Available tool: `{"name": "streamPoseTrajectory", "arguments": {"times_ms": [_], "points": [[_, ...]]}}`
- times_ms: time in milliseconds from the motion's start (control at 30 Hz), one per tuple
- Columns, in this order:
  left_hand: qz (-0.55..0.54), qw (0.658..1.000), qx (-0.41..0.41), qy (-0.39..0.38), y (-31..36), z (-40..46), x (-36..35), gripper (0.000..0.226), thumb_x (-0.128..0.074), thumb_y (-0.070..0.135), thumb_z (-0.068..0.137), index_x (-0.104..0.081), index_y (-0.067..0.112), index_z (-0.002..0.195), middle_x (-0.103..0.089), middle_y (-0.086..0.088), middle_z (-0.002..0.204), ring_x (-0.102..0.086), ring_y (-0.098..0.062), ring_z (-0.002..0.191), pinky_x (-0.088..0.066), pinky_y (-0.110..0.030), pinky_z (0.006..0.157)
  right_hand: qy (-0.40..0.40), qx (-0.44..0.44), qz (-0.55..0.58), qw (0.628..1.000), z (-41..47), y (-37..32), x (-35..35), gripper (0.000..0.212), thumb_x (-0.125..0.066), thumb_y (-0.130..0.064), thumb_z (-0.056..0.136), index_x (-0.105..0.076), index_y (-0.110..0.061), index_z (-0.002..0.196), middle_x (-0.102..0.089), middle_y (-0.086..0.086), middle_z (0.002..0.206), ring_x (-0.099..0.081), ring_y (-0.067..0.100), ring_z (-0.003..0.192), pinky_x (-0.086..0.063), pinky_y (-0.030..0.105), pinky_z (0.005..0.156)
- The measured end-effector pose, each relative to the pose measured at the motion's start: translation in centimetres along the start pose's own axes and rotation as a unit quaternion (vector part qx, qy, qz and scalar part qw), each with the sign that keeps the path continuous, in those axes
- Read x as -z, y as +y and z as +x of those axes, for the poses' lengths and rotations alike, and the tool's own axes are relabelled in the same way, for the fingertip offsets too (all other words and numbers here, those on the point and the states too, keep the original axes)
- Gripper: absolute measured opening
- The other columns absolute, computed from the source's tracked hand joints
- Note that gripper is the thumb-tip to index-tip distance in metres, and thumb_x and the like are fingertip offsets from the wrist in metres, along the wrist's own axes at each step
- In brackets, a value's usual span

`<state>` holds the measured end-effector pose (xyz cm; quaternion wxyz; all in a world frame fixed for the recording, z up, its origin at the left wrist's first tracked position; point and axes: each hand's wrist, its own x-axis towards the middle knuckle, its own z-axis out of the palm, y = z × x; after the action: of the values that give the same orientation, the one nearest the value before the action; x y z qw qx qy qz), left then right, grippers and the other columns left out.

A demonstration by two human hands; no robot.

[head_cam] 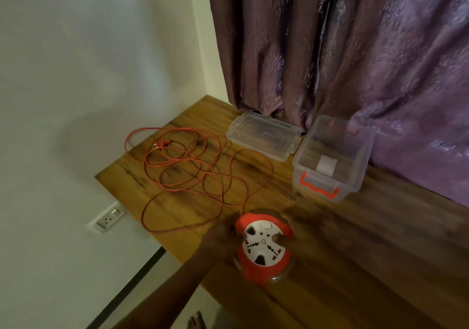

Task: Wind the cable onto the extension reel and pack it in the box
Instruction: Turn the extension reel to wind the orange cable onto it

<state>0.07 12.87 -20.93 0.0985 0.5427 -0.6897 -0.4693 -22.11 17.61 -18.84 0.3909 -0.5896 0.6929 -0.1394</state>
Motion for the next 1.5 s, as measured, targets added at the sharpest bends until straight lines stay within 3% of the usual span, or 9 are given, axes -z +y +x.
{"name": "streamPoseTrajectory", "arguments": {"times_ms": [100,200,300,600,933,1000,1133,1267,1500], "points": [[-0.107,0.993,0.038,0.032,0.2,-0.2,-0.4,0.022,-0.061,0.04,0.094,-0.062,0.032,0.115,-0.076,-0.001,0.085,-0.071,-0.02,0.067,-0.057,-0.033,0.061,0.012,0.017,0.058,0.998,0.0,0.7,-0.7,0.072,-0.065,-0.04,0.085,-0.03,-0.019,0.145,-0.043,0.004,0.144,-0.048,0.022,0.127,-0.047,0.042,0.099],[-0.251,0.964,0.066,0.057,0.3,-0.1,-0.2,0.032,-0.065,0.04,0.09,-0.067,0.009,0.099,-0.068,-0.013,0.063,-0.062,-0.025,0.053,-0.051,-0.03,0.053,0.054,0.055,0.104,0.992,1.1,1.1,-0.6,0.068,-0.071,-0.034,0.082,-0.035,-0.031,0.141,-0.049,-0.004,0.138,-0.051,0.015,0.122,-0.048,0.039,0.098],[-0.316,0.942,0.036,0.106,1.0,0.5,0.8,0.039,-0.07,0.046,0.08,-0.07,0.009,0.09,-0.067,-0.008,0.064,-0.061,-0.02,0.055,-0.051,-0.026,0.051,0.079,0.121,0.12,0.982,2.3,0.8,-0.2,0.06,-0.074,-0.028,0.079,-0.041,-0.047,0.125,-0.058,-0.011,0.127,-0.059,0.008,0.112,-0.053,0.036,0.091],[-0.286,0.934,-0.14,0.163,-0.1,2.4,1.4,0.034,-0.066,0.038,0.084,-0.071,0.008,0.1,-0.072,-0.022,0.097,-0.069,-0.022,0.076,-0.056,-0.025,0.055,0.214,0.28,-0.025,0.936,4.8,1.8,-0.5,0.084,-0.073,-0.049,0.07,-0.025,-0.055,0.138,-0.033,-0.016,0.137,-0.036,0.009,0.126,-0.039,0.035,0.102],[-0.257,0.916,-0.215,0.22,-0.8,-0.7,-2.1,0.043,-0.061,0.058,0.08,-0.071,0.021,0.1,-0.076,-0.006,0.092,-0.074,-0.021,0.081,-0.059,-0.033,0.065,0.298,0.278,-0.146,0.901,-1.2,1.8,-1.9,0.086,-0.075,-0.039,0.073,-0.024,-0.049,0.141,-0.031,-0.004,0.137,-0.034,0.022,0.123,-0.033,0.032,0.1],[-0.253,0.914,-0.219,0.231,-0.9,-1.1,-2.9,0.044,-0.059,0.056,0.082,-0.071,0.017,0.1,-0.076,-0.002,0.09,-0.074,-0.018,0.077,-0.06,-0.027,0.059,0.309,0.278,-0.148,0.898,-2.2,2.2,-2.7,0.086,-0.074,-0.038,0.074,-0.022,-0.05,0.141,-0.026,-0.006,0.142,-0.032,0.022,0.125,-0.032,0.031,0.098],[-0.255,0.902,-0.233,0.259,-1.4,-1.6,-4.1,0.043,-0.062,0.042,0.089,-0.067,0.001,0.1,-0.074,-0.014,0.093,-0.073,-0.031,0.083,-0.06,-0.041,0.066,0.355,0.245,-0.211,0.877,-3.7,2.6,-4.4,0.079,-0.065,-0.042,0.082,-0.014,-0.05,0.143,-0.009,-0.004,0.154,-0.02,0.023,0.133,-0.032,0.037,0.102],[-0.273,0.888,-0.233,0.288,-1.4,-1.9,-4.7,0.034,-0.063,0.034,0.092,-0.066,0.0,0.096,-0.073,-0.017,0.094,-0.072,-0.034,0.086,-0.06,-0.053,0.071,0.41,0.235,-0.374,0.798,-4.5,1.6,-6.5,0.073,-0.068,-0.035,0.081,-0.031,-0.039,0.143,-0.041,0.012,0.141,-0.045,0.033,0.118,-0.046,0.045,0.083],[-0.329,0.868,-0.243,0.282,-1.6,-1.9,-3.9,0.013,-0.065,0.035,0.09,-0.072,0.024,0.09,-0.077,0.008,0.082,-0.075,-0.012,0.072,-0.058,-0.026,0.052,0.414,0.214,-0.451,0.762,-3.4,-0.4,-7.4,0.076,-0.068,-0.035,0.082,-0.027,-0.039,0.146,-0.048,0.021,0.137,-0.054,0.04,0.112,-0.047,0.047,0.087]]}}
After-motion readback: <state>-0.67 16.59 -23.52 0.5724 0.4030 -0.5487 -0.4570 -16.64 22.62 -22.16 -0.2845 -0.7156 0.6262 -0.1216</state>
